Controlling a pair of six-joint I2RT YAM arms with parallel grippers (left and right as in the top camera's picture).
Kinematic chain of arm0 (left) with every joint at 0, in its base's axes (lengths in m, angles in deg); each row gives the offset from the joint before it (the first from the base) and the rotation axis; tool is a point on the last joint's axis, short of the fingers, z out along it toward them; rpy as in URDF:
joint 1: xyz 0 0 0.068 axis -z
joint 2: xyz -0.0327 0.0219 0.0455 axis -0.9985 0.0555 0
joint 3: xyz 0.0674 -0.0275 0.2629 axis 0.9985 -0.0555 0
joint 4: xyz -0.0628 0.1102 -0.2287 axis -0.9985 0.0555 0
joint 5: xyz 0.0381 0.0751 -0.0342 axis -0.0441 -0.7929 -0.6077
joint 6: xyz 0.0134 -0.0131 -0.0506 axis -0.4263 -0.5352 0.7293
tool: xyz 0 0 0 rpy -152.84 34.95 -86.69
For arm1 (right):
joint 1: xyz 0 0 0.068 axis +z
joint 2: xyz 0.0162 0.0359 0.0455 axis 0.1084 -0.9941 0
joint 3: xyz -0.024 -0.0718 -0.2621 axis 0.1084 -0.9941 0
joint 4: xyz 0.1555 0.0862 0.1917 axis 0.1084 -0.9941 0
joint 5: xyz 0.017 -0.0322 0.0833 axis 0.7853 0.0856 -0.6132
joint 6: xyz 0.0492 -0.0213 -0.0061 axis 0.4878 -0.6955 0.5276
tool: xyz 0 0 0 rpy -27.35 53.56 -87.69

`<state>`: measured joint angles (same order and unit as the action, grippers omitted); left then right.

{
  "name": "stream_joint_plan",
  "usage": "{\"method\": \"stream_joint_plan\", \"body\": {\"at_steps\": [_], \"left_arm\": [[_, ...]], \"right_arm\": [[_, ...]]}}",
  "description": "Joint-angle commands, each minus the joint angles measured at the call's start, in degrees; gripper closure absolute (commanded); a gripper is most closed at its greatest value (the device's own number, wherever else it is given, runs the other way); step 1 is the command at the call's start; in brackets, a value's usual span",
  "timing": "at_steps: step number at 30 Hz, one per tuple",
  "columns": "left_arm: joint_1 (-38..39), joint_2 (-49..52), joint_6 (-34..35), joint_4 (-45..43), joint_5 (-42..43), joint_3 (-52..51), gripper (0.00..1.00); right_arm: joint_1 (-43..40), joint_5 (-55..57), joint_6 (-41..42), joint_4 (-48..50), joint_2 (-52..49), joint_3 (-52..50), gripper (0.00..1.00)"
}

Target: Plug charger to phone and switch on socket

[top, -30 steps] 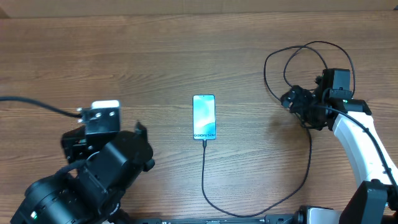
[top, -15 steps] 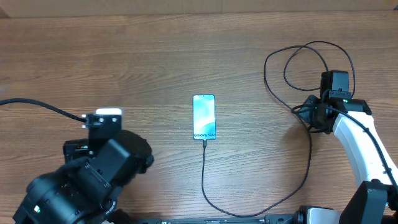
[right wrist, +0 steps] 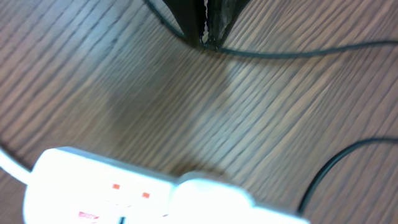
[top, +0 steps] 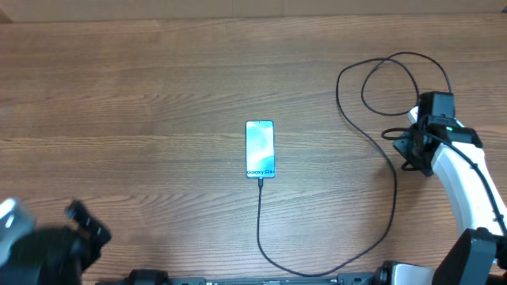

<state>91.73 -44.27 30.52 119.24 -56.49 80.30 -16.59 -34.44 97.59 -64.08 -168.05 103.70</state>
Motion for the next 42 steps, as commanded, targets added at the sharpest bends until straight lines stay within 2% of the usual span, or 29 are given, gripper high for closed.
{"method": "stream_joint_plan", "body": {"at_steps": [1,8,19,30,33,36,42], "left_arm": [[-1.77,-7.45,0.98,-0.04,-0.22,0.04,0.0],[-1.9,-15.85,0.98,0.02,-0.22,0.04,0.01],[-2.12,-17.11,0.96,0.15,-0.22,0.04,0.01],[-9.94,-26.75,0.98,0.15,-0.22,0.02,0.0],[-9.99,-30.56,0.98,0.15,-0.22,0.04,0.0],[-9.99,-33.77,0.98,0.17,-0.22,0.04,0.01],[-9.99,-36.61,0.98,0.33,-0.22,0.04,0.0]], "right_arm": [[-2.97,-2.27,1.16,0.11,0.11,1.77,0.96],[-4.07,-3.02,1.11,0.61,0.09,1.77,0.96],[-7.48,-2.32,0.55,3.08,0.02,1.68,0.96],[-10.93,-2.27,0.68,11.47,-1.33,-0.85,0.96],[-10.93,-0.35,0.55,13.14,-3.52,-0.85,0.96],[-10.93,3.72,3.74,15.96,-6.36,-0.85,0.96],[-10.93,7.87,3.85,20.22,-6.51,-0.83,0.96]]}}
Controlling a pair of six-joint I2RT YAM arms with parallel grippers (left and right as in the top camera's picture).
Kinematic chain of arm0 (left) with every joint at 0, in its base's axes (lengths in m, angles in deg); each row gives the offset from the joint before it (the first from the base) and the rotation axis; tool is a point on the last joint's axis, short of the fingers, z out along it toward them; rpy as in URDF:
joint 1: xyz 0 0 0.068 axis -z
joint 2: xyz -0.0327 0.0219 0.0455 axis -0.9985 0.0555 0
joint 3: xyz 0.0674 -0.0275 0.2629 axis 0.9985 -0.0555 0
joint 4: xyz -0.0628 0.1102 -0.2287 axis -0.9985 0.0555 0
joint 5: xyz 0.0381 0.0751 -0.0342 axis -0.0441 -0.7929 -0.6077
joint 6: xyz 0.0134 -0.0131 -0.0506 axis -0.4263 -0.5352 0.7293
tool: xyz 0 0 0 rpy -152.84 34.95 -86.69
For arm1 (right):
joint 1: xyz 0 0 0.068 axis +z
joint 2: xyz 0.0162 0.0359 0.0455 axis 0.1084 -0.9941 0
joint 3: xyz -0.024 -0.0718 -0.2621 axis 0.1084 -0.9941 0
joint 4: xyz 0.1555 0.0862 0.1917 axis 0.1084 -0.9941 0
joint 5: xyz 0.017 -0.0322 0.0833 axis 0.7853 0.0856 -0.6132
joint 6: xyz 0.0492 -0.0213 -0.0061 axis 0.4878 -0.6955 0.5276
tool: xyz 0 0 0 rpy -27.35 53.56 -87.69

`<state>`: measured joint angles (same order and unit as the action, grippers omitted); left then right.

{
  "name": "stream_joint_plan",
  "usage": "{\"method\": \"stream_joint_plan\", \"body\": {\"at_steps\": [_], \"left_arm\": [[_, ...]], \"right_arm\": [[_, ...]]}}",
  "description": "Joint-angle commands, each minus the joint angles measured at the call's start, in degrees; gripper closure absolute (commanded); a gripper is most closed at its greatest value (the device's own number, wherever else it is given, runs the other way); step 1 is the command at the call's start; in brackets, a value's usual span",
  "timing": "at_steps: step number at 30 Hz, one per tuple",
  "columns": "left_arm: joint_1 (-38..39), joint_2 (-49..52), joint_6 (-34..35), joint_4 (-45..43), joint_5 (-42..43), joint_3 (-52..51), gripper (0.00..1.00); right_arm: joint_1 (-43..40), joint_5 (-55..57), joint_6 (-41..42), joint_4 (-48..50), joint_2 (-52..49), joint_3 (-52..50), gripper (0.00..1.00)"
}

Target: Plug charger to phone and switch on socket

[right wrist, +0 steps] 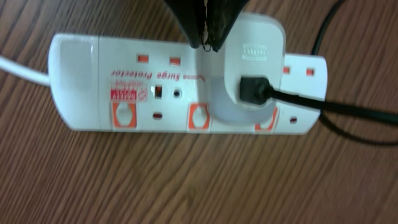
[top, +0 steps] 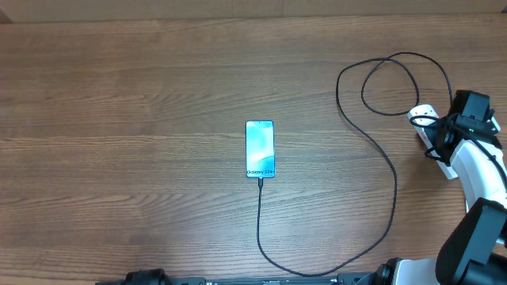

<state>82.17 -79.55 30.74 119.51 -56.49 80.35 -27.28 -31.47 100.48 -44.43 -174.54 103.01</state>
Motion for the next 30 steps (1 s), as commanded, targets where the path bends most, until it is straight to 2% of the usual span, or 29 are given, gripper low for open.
{"method": "stream_joint_plan", "body": {"at_steps": [1,5,12,18,21,30], "left_arm": [[-0.44,-1.33,0.76,0.13,-0.22,-0.02,0.01],[-0.7,-1.33,0.76,0.57,-0.22,-0.04,0.01],[-0.7,-1.33,0.76,3.48,-0.24,-0.04,0.0],[-0.7,-1.33,0.76,3.48,-0.22,-0.04,0.0],[-0.7,-1.33,0.76,3.48,-0.22,-0.04,0.0],[-0.7,-1.33,0.76,3.48,-0.22,-0.04,0.0]], "right_arm": [[-0.24,6.91,1.36,0.59,-0.02,-0.13,0.96],[-0.24,11.45,2.95,2.25,-0.09,-0.13,0.96],[-0.24,11.85,2.71,5.86,-3.5,-0.15,0.96],[-0.24,10.29,1.88,10.54,-8.63,-0.15,0.96],[-0.24,9.31,-1.68,13.18,-9.73,-0.15,0.96],[-0.24,5.73,-3.96,14.49,-12.02,-0.15,0.96]]}}
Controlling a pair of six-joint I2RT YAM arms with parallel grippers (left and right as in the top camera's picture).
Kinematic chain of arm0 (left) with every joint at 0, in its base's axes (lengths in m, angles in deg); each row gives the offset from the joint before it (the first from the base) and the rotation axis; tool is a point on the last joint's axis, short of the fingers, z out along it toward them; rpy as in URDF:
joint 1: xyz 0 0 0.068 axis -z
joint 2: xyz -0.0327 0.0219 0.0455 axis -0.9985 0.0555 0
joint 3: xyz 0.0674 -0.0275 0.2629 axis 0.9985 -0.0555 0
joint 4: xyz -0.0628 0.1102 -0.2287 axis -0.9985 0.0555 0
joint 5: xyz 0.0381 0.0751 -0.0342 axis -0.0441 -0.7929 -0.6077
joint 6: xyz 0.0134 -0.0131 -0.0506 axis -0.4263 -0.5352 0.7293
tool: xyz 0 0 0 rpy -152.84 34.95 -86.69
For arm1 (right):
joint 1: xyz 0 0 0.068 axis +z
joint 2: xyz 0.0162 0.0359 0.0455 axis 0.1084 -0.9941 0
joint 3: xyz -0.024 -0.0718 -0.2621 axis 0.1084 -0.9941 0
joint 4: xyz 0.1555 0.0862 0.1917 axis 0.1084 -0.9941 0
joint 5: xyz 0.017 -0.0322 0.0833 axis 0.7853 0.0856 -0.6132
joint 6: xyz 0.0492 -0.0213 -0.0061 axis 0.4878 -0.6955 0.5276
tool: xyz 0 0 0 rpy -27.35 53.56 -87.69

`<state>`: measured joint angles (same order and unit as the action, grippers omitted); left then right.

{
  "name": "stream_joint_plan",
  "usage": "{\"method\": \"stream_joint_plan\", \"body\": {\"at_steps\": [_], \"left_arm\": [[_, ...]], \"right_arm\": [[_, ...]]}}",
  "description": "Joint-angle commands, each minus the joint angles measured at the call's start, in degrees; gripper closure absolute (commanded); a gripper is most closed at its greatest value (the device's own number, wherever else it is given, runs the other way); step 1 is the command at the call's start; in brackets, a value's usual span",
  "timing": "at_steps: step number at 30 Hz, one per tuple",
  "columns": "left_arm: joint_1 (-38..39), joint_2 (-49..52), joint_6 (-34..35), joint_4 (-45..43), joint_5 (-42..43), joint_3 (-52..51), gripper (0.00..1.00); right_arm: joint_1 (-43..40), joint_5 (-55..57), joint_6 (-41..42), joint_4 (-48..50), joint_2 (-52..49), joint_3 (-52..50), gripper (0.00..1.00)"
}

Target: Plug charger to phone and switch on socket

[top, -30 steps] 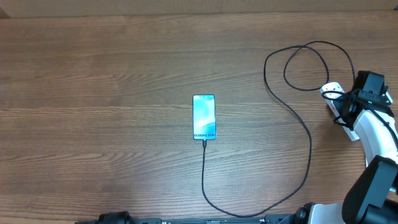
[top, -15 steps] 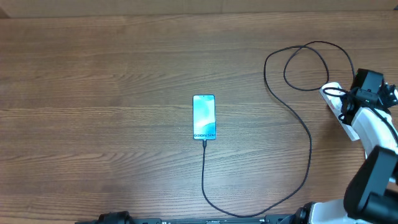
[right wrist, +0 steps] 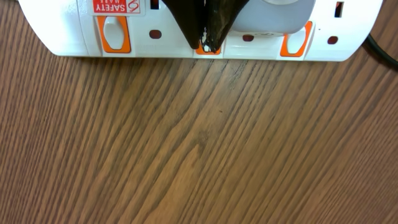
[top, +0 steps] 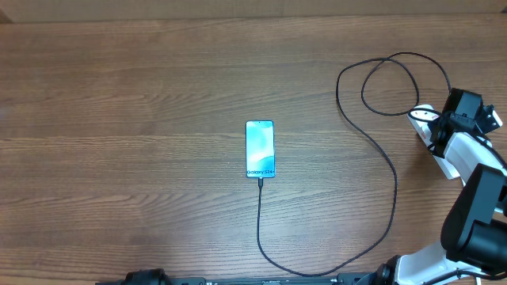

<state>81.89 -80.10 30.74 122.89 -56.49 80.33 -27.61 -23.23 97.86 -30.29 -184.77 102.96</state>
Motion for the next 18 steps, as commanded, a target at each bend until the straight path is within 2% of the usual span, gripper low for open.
{"method": "stream_joint_plan", "body": {"at_steps": [1,12,18], "left_arm": [[-0.42,-0.79,0.76,0.09,-0.22,-0.02,0.0],[-0.42,-0.79,0.76,0.09,-0.22,-0.02,0.01],[-0.42,-0.79,0.76,0.09,-0.22,-0.02,0.0]], "right_arm": [[0.09,-2.99,-1.36,0.46,-2.01,-0.11,0.96],[0.11,-9.64,-1.4,0.37,-4.7,-0.11,0.96],[0.11,-13.0,-4.15,0.81,-4.63,0.09,0.96]]}}
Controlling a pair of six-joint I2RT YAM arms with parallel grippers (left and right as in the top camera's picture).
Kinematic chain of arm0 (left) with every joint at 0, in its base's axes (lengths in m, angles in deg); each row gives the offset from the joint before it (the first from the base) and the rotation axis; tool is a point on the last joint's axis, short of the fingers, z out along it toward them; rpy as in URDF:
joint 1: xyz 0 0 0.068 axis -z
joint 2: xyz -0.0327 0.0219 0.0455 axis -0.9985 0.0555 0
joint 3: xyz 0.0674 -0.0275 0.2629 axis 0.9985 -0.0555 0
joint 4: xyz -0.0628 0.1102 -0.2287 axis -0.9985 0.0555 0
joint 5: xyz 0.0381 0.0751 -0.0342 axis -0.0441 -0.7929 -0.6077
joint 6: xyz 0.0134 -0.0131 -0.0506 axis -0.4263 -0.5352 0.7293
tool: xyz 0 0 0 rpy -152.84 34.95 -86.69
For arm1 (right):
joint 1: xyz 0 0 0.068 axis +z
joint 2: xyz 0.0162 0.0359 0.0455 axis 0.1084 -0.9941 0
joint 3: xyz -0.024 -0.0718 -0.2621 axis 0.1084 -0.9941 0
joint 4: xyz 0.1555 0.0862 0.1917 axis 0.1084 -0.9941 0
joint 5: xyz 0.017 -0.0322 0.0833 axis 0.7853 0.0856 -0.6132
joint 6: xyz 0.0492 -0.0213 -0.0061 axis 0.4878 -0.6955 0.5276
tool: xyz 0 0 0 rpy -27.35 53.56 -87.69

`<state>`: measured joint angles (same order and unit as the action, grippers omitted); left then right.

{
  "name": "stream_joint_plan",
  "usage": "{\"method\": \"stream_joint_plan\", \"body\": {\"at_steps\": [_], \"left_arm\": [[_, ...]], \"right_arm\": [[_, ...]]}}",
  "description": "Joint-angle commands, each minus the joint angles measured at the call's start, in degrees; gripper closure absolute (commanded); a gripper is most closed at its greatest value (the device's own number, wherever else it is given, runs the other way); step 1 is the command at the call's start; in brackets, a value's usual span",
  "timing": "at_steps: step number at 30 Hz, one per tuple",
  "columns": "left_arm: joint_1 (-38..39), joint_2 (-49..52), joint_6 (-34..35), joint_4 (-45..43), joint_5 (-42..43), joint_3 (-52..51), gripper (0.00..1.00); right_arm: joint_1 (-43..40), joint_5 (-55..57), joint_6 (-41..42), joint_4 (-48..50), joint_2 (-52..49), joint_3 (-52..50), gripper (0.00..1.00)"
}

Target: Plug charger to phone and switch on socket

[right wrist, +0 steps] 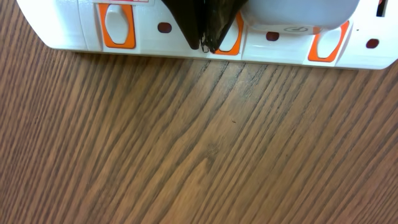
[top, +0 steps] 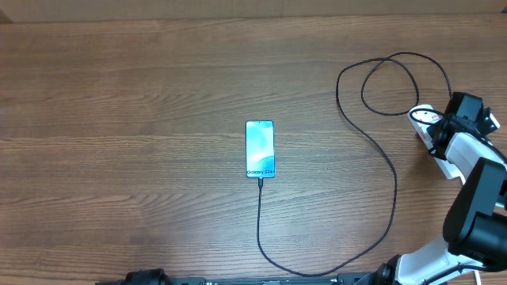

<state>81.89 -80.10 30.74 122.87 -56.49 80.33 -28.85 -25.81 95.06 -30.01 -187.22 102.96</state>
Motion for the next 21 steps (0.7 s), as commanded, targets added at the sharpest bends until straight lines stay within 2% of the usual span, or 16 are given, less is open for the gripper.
{"method": "stream_joint_plan", "body": {"at_steps": [1,15,21], "left_arm": [[-0.42,-0.79,0.76,0.11,-0.22,-0.02,0.0],[-0.42,-0.79,0.76,0.11,-0.22,-0.02,0.0],[-0.42,-0.79,0.76,0.11,-0.22,-0.02,0.0]], "right_arm": [[1.36,-11.04,-1.86,0.72,-2.16,0.15,0.96],[1.07,-18.18,-10.16,1.22,2.1,0.85,0.96],[1.07,-20.28,-10.47,-0.46,2.19,0.7,0.96]]}}
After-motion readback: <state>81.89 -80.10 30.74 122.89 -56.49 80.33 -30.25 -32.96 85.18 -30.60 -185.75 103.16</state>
